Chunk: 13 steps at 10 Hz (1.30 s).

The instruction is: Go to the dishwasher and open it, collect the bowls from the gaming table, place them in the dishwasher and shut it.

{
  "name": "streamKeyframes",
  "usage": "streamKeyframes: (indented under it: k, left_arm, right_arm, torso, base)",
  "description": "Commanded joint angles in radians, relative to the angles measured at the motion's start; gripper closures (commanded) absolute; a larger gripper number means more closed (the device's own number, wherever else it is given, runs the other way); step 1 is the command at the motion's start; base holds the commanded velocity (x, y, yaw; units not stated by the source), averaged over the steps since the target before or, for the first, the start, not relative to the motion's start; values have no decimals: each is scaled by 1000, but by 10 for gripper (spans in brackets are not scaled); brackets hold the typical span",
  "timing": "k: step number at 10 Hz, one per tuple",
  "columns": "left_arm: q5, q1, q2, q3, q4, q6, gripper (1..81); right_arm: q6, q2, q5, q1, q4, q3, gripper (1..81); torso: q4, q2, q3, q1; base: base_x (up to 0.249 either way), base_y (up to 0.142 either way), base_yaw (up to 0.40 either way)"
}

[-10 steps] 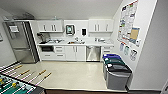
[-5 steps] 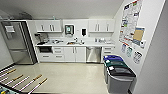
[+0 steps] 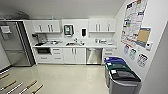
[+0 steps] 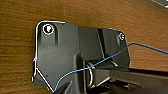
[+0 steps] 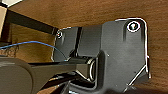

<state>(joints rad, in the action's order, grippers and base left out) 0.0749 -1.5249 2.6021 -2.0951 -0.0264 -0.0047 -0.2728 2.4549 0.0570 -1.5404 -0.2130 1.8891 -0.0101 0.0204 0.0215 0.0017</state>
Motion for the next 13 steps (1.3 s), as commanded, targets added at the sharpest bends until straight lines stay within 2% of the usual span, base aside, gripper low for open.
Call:
streamKeyframes:
  k: [1,5,13]
  left_arm:
    - [-49,50,-29,13,10,0,10]
    - [-46,50,-29,13,10,0,10]
    - [-46,50,-28,13,10,0,10]
  right_arm:
    - [-5,-31,-62,47,6,-22,10]
    - [-5,-31,-62,47,6,-21,10]
    - [-5,-32,-60,45,6,-18,10]
  torso:
    - [0,0,0,0]
    - [0,0,0,0]
    - [0,0,0,0]
  base:
    - [244,75,0]
    - [244,72,0]
    - [243,0,0]
